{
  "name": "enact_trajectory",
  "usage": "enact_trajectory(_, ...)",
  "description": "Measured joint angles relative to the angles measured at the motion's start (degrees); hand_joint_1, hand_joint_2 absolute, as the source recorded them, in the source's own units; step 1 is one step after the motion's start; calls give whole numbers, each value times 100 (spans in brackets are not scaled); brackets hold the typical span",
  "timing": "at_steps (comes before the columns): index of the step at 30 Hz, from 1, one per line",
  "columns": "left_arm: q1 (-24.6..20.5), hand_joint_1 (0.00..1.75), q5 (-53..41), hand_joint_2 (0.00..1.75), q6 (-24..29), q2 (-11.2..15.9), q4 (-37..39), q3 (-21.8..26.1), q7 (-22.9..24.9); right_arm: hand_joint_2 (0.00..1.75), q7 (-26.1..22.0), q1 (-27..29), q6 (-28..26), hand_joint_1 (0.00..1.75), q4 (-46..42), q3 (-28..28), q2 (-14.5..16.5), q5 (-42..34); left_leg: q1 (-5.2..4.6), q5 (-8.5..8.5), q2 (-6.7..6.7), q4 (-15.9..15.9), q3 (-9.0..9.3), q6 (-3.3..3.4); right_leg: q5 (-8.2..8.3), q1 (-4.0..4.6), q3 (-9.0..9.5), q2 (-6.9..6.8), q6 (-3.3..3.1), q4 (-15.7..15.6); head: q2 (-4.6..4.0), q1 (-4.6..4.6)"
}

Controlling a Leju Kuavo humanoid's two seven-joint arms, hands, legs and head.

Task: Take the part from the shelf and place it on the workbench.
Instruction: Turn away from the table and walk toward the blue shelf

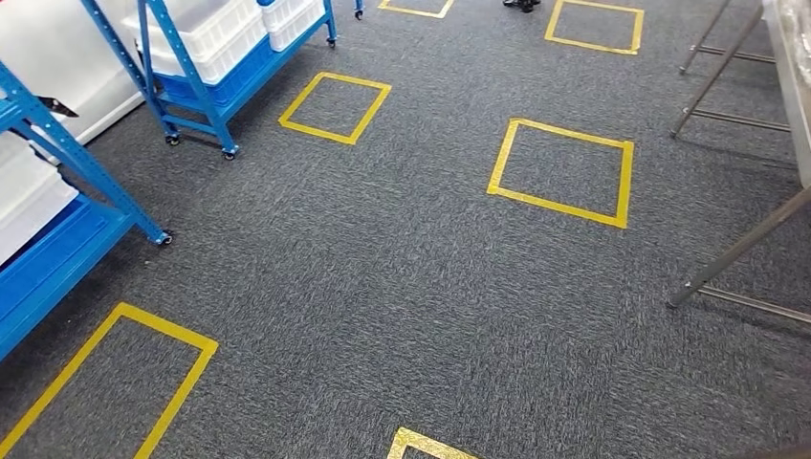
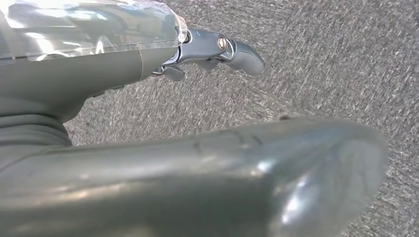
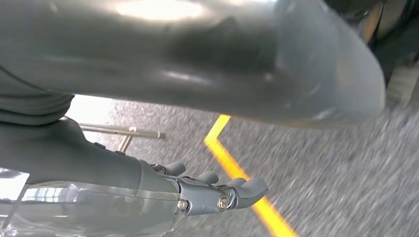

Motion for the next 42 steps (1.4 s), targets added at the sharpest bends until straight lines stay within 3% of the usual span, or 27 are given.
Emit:
enact_trajectory(1, 2, 0, -24, 0, -1, -7, 0, -7, 2, 0, -1, -5, 35, 0, 1, -10, 30, -9, 1, -30, 16, 166, -66, -11, -8, 10, 2, -83, -4, 2, 0, 1)
enact_trajectory(2, 7, 0, -40, 0, 5, -11, 0, -16, 3, 0, -2, -13, 75, 0, 2, -19, 45, -16, 1, 53, 33, 99, -19, -14, -17, 14, 7, -158, -2, 3, 0, 1)
enact_trajectory(4, 11, 0, -53, 0, 41, -13, 0, -38, 2, 0, 3, -27, 145, 0, 3, -24, 68, -17, -3, 410, 183, -611, 362, 1, -42, 20, 35, -294, 23, 7, 0, 0)
enact_trajectory(6, -4, 0, -68, 0, 82, -14, 0, -67, -4, 0, 29, -33, 189, 0, 3, -31, 79, -20, -43, 626, 373, -1246, 689, 60, -76, 44, 65, -406, 73, 18, 0, 0)
enact_trajectory(7, -7, 0, -81, 0, 93, -15, 1, -83, -8, 0, 43, -41, 202, 0, 3, -40, 78, -26, -67, 643, 417, -1367, 742, 95, -86, 55, 75, -452, 99, 20, 0, 0)
enact_trajectory(9, 7, 0, -108, 0, 103, -14, 5, -121, -14, 0, 68, -74, 216, 0, 3, -65, 75, -47, -86, 651, 321, -1395, 731, 175, -95, 60, 96, -535, 153, 11, 0, 1)
enact_trajectory(10, 18, 0, -118, 0, 102, -14, 7, -136, -13, 0, 75, -92, 217, 0, 3, -76, 75, -56, -78, 666, 273, -1419, 740, 209, -116, 48, 106, -506, 185, 26, 0, 1)
enact_trajectory(12, 11, 0, -142, 0, 97, -12, 9, -159, -2, 0, 92, -99, 220, 0, 3, -100, 76, -70, -48, 707, 165, -1473, 766, 287, -317, 26, 0, -256, 236, 299, 0, 2)
enact_trajectory(14, -15, 0, -161, 0, 85, -11, 9, -178, 16, 0, 108, -78, 218, 0, 3, -131, 76, -84, -45, 729, 42, -1484, 755, 332, -678, 9, -345, 24, 250, 996, 0, 3)
enact_trajectory(15, -22, 0, -163, 0, 77, -10, 9, -190, 25, 0, 114, -69, 215, 0, 4, -143, 76, -89, -50, 734, -30, -1481, 747, 340, -813, 7, -544, 74, 249, 1370, 0, 3)
enact_trajectory(16, -18, 0, -162, 0, 69, -10, 9, -201, 34, 0, 119, -63, 211, 0, 5, -151, 76, -90, -56, 735, -107, -1479, 748, 342, -827, 8, -676, 91, 241, 1586, 0, 3)
enact_trajectory(17, -13, 0, -159, 0, 63, -10, 9, -213, 43, 0, 121, -58, 207, 0, 6, -157, 76, -88, -61, 735, -188, -1476, 753, 342, -729, 12, -723, 105, 226, 1611, 0, 3)
enact_trajectory(18, -9, 0, -147, 0, 59, -11, 9, -222, 50, 0, 123, -55, 202, 0, 7, -158, 76, -81, -66, 732, -271, -1475, 764, 340, -519, 19, -663, 134, 196, 1399, 0, 3)
enact_trajectory(19, -10, 0, -133, 0, 58, -12, 9, -229, 54, 0, 122, -51, 198, 0, 6, -158, 71, -71, -67, 729, -353, -1474, 777, 337, -247, 31, -523, 208, 152, 1011, 0, 3)
enact_trajectory(21, -18, 0, -94, 0, 58, -36, 9, -236, 56, 0, 121, -41, 189, 0, 7, -159, 49, -37, -58, 721, -492, -1470, 771, 309, 98, 43, -247, 479, 61, 292, 0, 3)
enact_trajectory(23, -13, 0, -58, 0, 65, -57, 9, -237, 54, 0, 119, -47, 186, 0, 7, -160, 31, -8, -21, 729, -609, -1473, 734, 247, 136, 58, -145, 608, 25, 32, 0, 3)
enact_trajectory(25, 17, 0, -23, 0, 78, -56, 10, -237, 44, 0, 120, -74, 192, 0, 7, -160, 36, 21, -1, 737, -676, -1485, 715, 182, 159, 52, -92, 479, 28, -72, 0, 3)
enact_trajectory(27, 30, 0, -5, 0, 86, -59, 11, -237, 31, 0, 133, -75, 198, 0, 7, -160, 46, 48, -22, 600, -429, -1288, 623, 129, 202, 18, -2, 316, 13, -220, 0, 0)
enact_trajectory(29, 11, 0, -4, 0, 85, -59, 13, -237, 24, 0, 155, -59, 203, 0, 8, -160, 52, 57, -18, 285, -102, -671, 316, 72, 209, 9, 52, 142, -1, -290, 0, -3)
enact_trajectory(31, 8, 0, -6, 0, 72, -55, 13, -237, 25, 0, 171, -55, 205, 0, 13, -160, 52, 56, 27, 94, -10, -64, -7, 7, 176, 1, 73, -32, 13, -285, 0, -2)
enact_trajectory(32, 20, 0, -7, 0, 61, -53, 13, -237, 26, 0, 172, -55, 203, 0, 15, -160, 52, 55, 56, 153, 13, -15, -43, -29, 151, -12, 90, -112, 32, -277, 0, -2)
enact_trajectory(33, 31, 0, -6, 0, 51, -50, 13, -237, 27, 0, 168, -56, 197, 0, 16, -160, 53, 54, 88, 316, 48, -192, 35, -68, 119, -32, 114, -188, 61, -261, 0, -3)
enact_trajectory(35, 38, 0, 2, 0, 35, -51, 13, -237, 28, 0, 150, -58, 177, 0, 16, -160, 50, 54, 127, 703, 256, -928, 391, -143, 35, -62, 161, -318, 146, -203, 0, -4)
enact_trajectory(36, 32, 0, 12, 0, 28, -51, 14, -237, 28, 0, 137, -59, 164, 0, 16, -159, 49, 58, 128, 812, 346, -1223, 533, -134, -8, -59, 176, -371, 193, -163, 0, -2)
enact_trajectory(38, 29, 0, 44, 0, 18, -54, 16, -237, 27, 0, 114, -68, 140, 0, 16, -157, 49, 77, 97, 817, 408, -1407, 613, -45, -60, -29, 197, -449, 268, -123, 0, 1)
enact_trajectory(40, 42, 0, 74, 0, 18, -50, 21, -237, 23, 0, 101, -96, 129, 0, 16, -154, 56, 100, 85, 820, 285, -1401, 593, 79, -90, -44, 222, -512, 326, -120, 0, 3)
enact_trajectory(42, 47, 0, 92, 0, 24, -50, 25, -235, 17, 0, 88, -110, 125, 0, 16, -150, 61, 121, 78, 832, 177, -1418, 593, 169, -263, -86, 158, -345, 369, 74, 0, 4)
